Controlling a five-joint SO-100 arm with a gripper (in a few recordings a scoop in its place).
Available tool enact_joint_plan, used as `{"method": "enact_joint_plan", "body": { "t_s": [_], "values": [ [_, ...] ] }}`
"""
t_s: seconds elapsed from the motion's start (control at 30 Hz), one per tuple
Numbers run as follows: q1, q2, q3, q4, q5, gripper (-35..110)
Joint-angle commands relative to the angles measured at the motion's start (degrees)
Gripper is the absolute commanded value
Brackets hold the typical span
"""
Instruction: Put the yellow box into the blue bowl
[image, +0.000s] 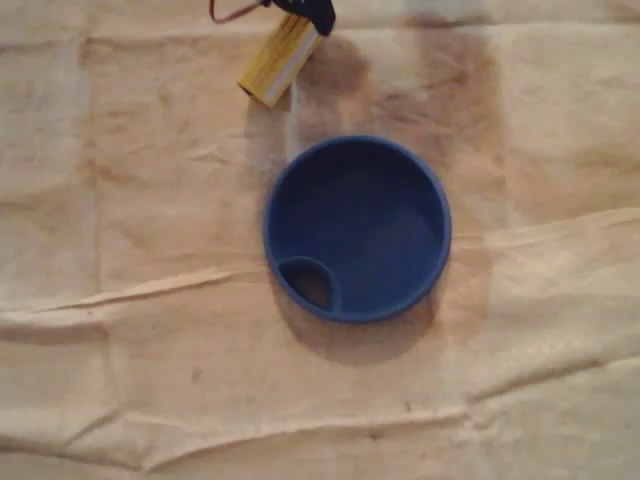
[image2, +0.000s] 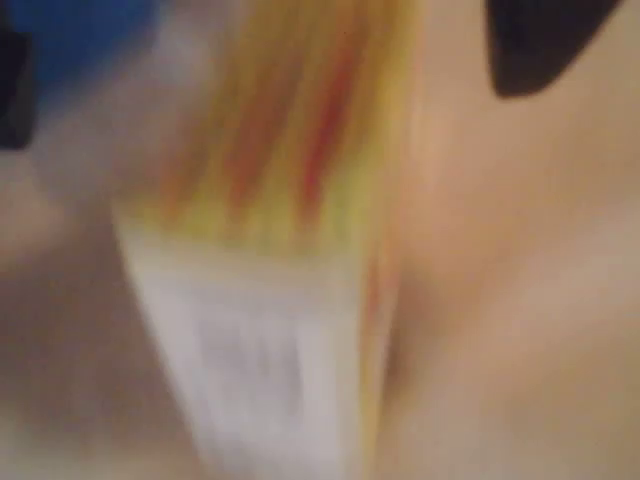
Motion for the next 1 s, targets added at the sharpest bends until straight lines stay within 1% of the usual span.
{"method": "enact_joint_plan", "body": {
  "t_s": [0.0,0.97],
  "values": [
    [-0.18,0.44,-3.25,-0.09,0.0,25],
    [-2.11,-4.13,-2.55,-0.09,0.18,25]
  ]
}}
